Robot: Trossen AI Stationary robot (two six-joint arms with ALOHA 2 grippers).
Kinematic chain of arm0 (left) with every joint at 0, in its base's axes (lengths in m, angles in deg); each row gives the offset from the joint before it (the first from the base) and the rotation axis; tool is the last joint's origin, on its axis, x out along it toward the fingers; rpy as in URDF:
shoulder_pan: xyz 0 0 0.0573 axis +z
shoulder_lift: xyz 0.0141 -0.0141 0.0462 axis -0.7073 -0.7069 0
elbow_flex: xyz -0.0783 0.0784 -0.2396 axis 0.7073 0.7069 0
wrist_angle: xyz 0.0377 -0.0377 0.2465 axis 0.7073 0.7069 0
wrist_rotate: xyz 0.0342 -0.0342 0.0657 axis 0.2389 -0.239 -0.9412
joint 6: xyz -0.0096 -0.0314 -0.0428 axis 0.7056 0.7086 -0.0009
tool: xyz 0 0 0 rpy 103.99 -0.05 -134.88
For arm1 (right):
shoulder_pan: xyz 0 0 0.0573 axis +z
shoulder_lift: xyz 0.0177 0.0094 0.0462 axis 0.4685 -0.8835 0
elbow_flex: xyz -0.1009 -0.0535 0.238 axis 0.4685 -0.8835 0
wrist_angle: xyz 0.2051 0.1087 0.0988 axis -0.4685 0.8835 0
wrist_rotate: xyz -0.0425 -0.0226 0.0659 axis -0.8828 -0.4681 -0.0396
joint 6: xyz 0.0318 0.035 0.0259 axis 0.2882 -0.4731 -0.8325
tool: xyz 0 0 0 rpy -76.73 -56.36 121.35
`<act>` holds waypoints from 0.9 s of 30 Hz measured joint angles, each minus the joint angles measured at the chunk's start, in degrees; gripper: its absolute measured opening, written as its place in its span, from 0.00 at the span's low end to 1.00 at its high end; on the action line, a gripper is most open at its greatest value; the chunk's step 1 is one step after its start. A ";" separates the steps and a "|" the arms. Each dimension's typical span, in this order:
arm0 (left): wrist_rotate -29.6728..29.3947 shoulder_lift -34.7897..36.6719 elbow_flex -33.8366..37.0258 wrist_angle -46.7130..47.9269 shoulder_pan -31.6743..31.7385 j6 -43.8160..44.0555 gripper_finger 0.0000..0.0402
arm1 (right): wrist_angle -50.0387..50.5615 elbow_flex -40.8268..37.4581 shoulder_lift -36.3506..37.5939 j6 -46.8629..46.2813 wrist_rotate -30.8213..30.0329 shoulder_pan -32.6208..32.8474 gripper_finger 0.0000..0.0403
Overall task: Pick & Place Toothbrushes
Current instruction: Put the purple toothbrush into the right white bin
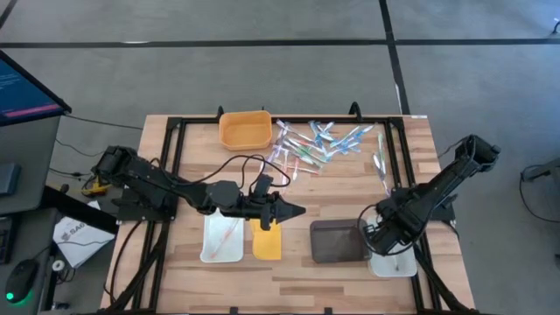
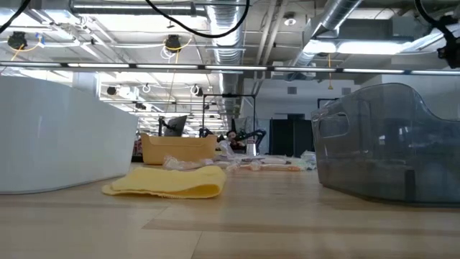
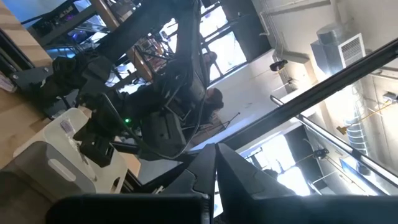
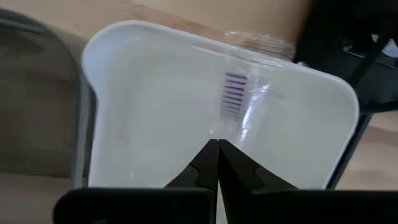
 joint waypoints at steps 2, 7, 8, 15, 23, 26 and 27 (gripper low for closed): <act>0.00 0.00 0.00 0.02 0.00 0.00 0.02 | -0.12 0.00 0.00 1.58 -0.07 0.00 0.00; -0.02 0.00 -0.01 0.02 0.02 0.00 0.02 | 0.78 0.61 0.00 -1.66 0.04 0.90 0.00; -0.02 0.00 -0.02 0.02 0.02 0.00 0.02 | 1.18 1.00 0.00 -2.54 -0.14 1.25 0.00; -0.07 0.00 0.00 0.02 0.02 -1.39 0.02 | 6.68 1.98 0.00 -9.25 0.30 3.18 0.00; -0.11 0.00 0.00 0.03 0.08 -1.49 0.02 | 5.60 -0.59 0.02 -8.67 0.71 3.19 0.00; -0.38 0.00 0.00 0.02 0.31 -1.49 0.02 | 3.01 -2.05 0.02 -7.78 0.64 2.97 0.00; -0.39 0.00 0.00 0.02 0.34 -1.49 0.02 | 1.89 -2.60 0.02 -7.63 0.56 2.95 0.00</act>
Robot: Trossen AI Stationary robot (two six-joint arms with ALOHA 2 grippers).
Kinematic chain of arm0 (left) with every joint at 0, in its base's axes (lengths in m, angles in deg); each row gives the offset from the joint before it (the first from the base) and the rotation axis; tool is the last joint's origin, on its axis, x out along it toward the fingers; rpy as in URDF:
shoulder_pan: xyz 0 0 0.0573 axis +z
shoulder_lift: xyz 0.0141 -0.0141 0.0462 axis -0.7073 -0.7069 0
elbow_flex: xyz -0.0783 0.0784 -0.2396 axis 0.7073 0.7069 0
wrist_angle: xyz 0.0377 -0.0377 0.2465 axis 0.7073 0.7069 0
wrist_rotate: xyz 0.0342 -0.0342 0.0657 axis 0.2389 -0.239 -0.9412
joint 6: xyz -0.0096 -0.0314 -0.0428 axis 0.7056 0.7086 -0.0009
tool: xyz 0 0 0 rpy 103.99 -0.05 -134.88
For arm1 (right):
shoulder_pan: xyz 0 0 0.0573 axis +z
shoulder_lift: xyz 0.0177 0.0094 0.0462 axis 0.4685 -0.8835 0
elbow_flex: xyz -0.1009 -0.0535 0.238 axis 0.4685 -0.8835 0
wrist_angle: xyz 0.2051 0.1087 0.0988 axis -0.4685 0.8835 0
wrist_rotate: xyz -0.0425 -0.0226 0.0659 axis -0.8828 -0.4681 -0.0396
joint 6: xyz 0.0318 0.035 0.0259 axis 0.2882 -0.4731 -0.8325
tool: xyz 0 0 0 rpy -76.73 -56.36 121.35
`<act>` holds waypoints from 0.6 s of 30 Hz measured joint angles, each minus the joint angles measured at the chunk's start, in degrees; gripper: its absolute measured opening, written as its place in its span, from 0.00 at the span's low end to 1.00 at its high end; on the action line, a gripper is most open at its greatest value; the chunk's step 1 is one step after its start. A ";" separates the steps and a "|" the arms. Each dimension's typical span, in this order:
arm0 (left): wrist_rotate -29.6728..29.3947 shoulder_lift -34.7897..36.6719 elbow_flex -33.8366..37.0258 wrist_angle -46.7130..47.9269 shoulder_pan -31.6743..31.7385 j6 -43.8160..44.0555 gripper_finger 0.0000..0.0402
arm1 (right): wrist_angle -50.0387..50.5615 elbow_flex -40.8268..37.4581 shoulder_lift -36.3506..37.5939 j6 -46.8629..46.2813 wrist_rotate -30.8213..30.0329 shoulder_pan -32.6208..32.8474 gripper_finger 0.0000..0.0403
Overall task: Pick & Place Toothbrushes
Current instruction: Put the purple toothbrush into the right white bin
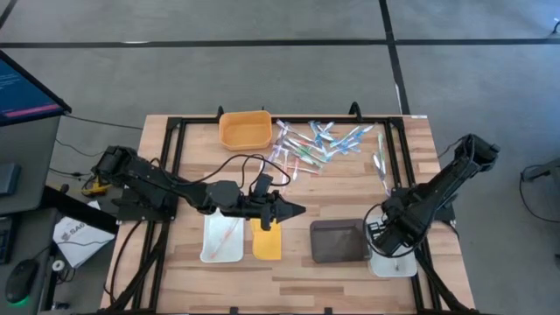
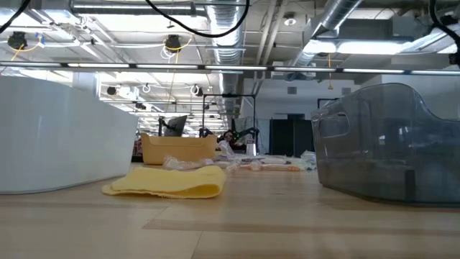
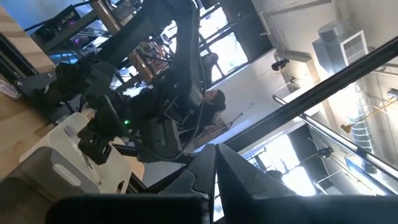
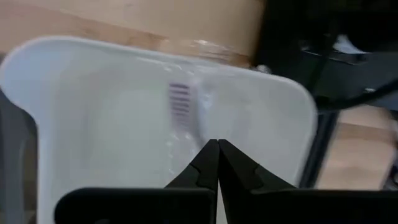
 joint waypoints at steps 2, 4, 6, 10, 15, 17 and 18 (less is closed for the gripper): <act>0.00 0.00 0.00 0.00 0.01 0.00 0.02 | -2.37 -0.90 0.00 0.02 -0.02 -0.02 0.00; -0.02 0.00 -0.02 0.00 0.01 0.00 0.02 | -4.16 -1.19 -0.02 0.06 -0.04 0.02 0.00; 0.00 0.00 -0.01 0.00 0.01 0.00 0.02 | -5.50 -1.19 -0.01 0.40 -0.56 0.02 0.00; 0.00 0.00 0.00 0.00 0.01 0.00 0.02 | -7.86 -1.19 -0.02 3.25 -1.81 0.02 0.00; 0.02 0.00 0.00 0.00 0.01 0.00 0.02 | -9.48 -1.19 -0.02 4.13 -1.79 0.02 0.00; 0.02 0.00 -0.01 0.00 0.01 0.00 0.02 | -10.27 -1.19 -0.02 4.29 -1.79 0.07 0.00; 0.02 0.00 0.00 -0.01 0.01 0.00 0.02 | -10.39 -1.14 -0.02 4.26 -1.81 0.13 0.00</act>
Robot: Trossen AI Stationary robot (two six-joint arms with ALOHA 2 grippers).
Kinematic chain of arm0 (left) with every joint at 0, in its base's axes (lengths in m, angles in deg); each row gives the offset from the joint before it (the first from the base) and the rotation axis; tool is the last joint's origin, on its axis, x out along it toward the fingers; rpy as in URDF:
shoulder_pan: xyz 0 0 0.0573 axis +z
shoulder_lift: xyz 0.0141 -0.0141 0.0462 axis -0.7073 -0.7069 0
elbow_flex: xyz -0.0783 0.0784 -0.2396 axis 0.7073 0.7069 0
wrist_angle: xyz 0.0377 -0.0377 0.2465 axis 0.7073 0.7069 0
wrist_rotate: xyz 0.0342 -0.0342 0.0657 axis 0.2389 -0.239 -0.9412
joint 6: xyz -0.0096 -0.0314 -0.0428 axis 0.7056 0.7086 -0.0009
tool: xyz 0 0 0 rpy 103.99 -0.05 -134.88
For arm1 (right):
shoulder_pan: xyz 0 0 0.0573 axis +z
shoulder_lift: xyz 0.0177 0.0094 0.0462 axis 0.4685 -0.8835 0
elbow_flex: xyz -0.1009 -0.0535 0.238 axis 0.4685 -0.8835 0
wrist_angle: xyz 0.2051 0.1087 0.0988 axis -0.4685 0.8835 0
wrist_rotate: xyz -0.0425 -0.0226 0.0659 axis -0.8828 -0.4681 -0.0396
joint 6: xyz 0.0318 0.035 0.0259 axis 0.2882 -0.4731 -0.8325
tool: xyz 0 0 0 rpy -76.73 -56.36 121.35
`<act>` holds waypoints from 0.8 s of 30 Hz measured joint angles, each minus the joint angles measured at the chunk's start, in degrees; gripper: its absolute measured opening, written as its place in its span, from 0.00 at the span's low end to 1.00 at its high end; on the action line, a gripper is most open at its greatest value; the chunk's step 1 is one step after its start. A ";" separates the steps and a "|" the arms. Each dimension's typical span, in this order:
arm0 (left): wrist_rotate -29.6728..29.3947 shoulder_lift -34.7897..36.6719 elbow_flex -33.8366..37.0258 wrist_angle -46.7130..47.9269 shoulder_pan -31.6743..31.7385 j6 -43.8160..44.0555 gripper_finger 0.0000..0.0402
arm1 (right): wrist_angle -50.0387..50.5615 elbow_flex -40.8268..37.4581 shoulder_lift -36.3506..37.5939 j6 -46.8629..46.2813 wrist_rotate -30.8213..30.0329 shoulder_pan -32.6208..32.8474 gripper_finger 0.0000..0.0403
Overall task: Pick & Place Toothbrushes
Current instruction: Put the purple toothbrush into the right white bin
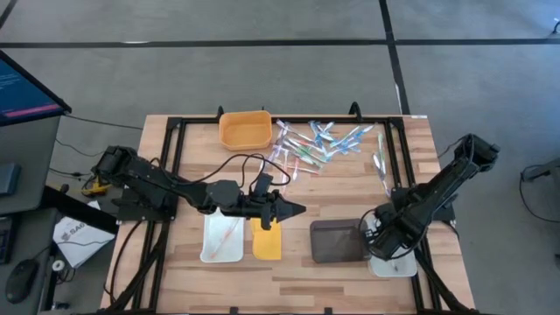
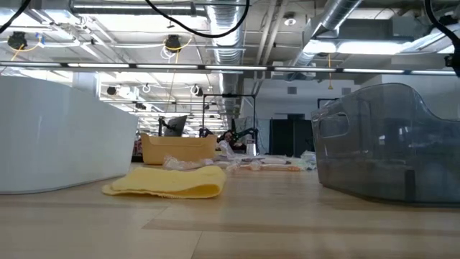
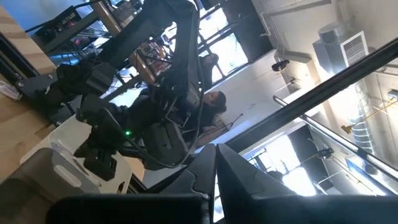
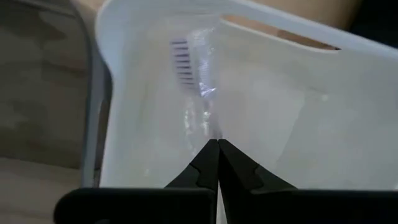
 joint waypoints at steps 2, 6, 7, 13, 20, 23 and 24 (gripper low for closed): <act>0.00 0.00 -0.02 -0.01 0.00 0.00 0.02 | 0.33 0.60 0.00 -0.02 0.02 0.00 0.00; 0.00 0.00 0.00 -0.01 0.00 0.00 0.02 | 4.03 4.18 0.00 -0.10 -1.86 -0.11 0.00; 0.02 0.00 0.00 -0.01 0.00 0.00 0.02 | 5.29 5.24 0.01 -0.15 -3.22 -0.11 0.00; 0.02 0.00 0.00 0.01 0.00 0.00 0.02 | 9.93 7.43 0.00 0.12 -5.89 -1.48 0.00; 0.04 0.00 0.00 0.01 0.00 0.00 0.02 | 7.94 4.68 -0.07 0.42 -7.23 -3.28 0.00; 0.16 0.00 0.00 0.01 0.00 0.00 0.02 | 3.05 2.04 -0.09 0.44 -7.10 -3.71 0.00; 0.35 0.00 0.00 0.01 0.00 0.00 0.02 | 1.58 1.22 -0.09 0.44 -7.07 -3.87 0.00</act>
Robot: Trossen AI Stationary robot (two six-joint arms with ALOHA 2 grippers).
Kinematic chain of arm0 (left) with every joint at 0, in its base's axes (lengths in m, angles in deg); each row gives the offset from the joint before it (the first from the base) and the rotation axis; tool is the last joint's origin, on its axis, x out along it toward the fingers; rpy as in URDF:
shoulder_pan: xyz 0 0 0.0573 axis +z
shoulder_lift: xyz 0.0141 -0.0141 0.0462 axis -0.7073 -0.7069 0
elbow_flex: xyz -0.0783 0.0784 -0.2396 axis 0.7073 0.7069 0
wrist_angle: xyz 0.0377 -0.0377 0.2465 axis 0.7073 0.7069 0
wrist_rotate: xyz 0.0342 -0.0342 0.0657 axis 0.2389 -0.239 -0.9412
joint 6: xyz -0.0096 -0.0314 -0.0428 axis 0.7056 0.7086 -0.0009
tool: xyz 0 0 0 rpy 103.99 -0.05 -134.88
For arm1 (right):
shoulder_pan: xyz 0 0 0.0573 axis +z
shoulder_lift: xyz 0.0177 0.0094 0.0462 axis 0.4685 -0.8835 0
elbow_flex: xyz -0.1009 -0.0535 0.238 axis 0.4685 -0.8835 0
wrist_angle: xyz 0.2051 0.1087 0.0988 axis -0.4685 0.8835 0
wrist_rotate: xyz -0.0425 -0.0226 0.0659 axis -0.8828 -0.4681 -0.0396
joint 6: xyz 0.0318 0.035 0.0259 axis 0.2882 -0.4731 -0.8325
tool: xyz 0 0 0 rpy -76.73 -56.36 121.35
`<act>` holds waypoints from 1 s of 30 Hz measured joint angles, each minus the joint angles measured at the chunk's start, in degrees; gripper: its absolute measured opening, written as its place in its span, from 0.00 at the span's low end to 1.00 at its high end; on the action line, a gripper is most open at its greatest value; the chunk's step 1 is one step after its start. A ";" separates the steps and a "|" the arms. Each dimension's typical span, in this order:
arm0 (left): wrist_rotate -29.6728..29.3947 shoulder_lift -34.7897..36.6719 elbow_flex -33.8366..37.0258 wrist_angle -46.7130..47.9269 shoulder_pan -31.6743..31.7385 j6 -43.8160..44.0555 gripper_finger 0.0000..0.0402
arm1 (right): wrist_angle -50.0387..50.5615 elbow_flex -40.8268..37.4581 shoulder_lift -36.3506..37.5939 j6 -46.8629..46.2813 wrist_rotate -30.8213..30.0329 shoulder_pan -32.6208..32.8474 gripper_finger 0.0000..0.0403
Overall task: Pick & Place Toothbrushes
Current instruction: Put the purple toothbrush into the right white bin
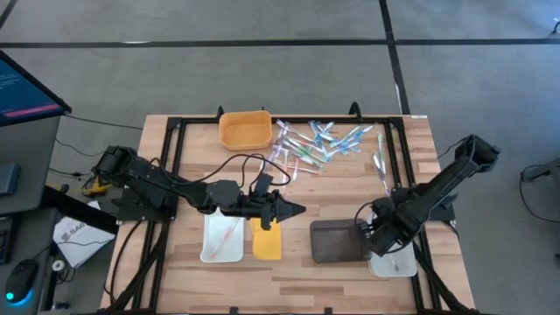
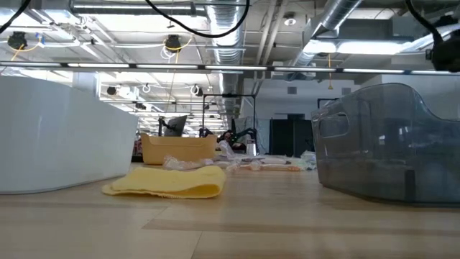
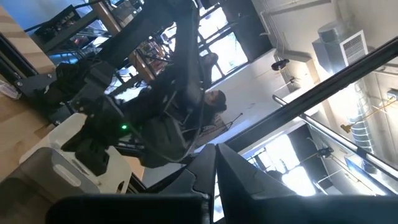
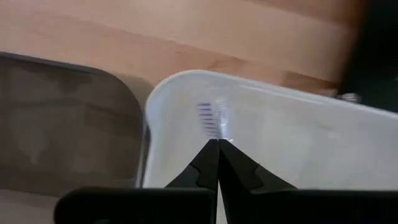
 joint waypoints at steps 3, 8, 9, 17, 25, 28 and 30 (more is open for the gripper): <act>0.04 0.00 0.00 0.00 -0.17 0.00 0.02 | -3.06 -2.02 -0.02 -0.12 0.27 -0.04 0.00; 0.02 0.00 0.00 0.00 -0.28 0.00 0.02 | -3.04 -2.33 0.11 -0.50 1.02 -0.04 0.00; 0.04 0.00 0.00 0.00 -0.28 0.00 0.02 | -2.92 -1.88 0.13 -0.50 1.21 -0.04 0.00; 0.01 0.00 -0.02 -0.02 -0.17 0.00 0.02 | 2.92 9.19 0.15 3.87 -2.16 -0.05 0.00; 0.00 0.00 0.00 0.00 1.26 0.00 0.02 | 24.55 25.47 0.22 10.09 -9.85 -4.03 0.00; -0.07 0.00 -0.02 -0.02 1.31 0.00 0.02 | 25.91 28.27 0.82 15.76 -12.81 -7.07 0.00; -0.07 0.00 0.00 0.00 1.29 0.00 0.02 | 25.44 28.30 2.04 20.19 -13.68 -9.67 0.00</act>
